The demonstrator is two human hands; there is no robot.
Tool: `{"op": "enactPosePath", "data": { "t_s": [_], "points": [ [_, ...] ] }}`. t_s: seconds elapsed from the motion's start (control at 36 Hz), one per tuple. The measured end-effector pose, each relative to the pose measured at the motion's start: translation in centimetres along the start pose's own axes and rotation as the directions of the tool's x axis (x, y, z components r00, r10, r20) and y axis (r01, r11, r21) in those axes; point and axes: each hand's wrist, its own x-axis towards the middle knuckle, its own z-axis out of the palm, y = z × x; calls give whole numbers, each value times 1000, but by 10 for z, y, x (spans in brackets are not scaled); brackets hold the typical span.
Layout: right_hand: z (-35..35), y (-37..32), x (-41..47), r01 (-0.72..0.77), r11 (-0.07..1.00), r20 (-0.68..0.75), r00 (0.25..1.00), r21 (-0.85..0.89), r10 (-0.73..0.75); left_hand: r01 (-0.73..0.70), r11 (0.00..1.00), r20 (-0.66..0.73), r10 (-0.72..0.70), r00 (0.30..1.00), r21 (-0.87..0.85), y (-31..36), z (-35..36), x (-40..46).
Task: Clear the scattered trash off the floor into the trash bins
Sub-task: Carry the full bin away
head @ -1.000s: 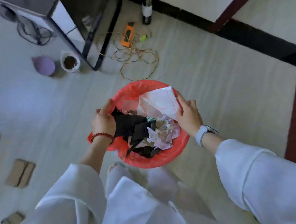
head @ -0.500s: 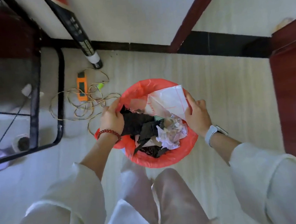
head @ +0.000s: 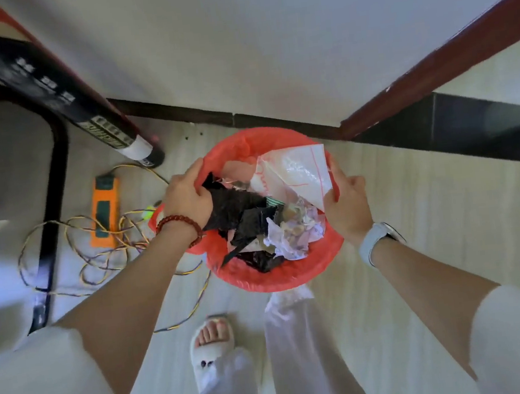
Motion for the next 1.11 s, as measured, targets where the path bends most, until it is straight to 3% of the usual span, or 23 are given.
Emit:
{"op": "enactPosePath", "data": {
  "t_s": [0.33,0.5,0.58,0.64,0.78,0.83,0.86,0.94,1.11],
  "points": [
    [16,-1,93,-61,998,90,994,-10,62,13,999,-21,-14,1000,-40,11,43,86],
    [4,-34,67,-56,946,83,993,-321,87,85,996,-14,-85,996,0,19,24,44],
    [-9,-67,39,17,937,112,993,-348,24,145,985,-39,-149,988,-95,24,-6,2],
    [-19,-94,17,101,950,218,975,-295,-36,202,967,-66,-215,974,-156,29,-33,-31],
    [-53,-179,-57,287,948,566,808,-140,-161,367,870,-131,-427,895,-328,44,-110,-133],
    [-71,-213,-95,360,925,662,725,-125,-192,421,817,-190,-520,833,-394,46,-142,-176],
    [-84,-237,-127,429,895,732,648,-120,-212,448,772,-230,-585,777,-451,48,-167,-215],
    [-98,-266,-158,511,852,783,574,-114,-239,465,705,-252,-658,709,-535,51,-194,-260],
    [-129,-328,-287,737,676,856,342,11,-387,375,555,-355,-801,482,-742,51,-249,-421]
  ]
}}
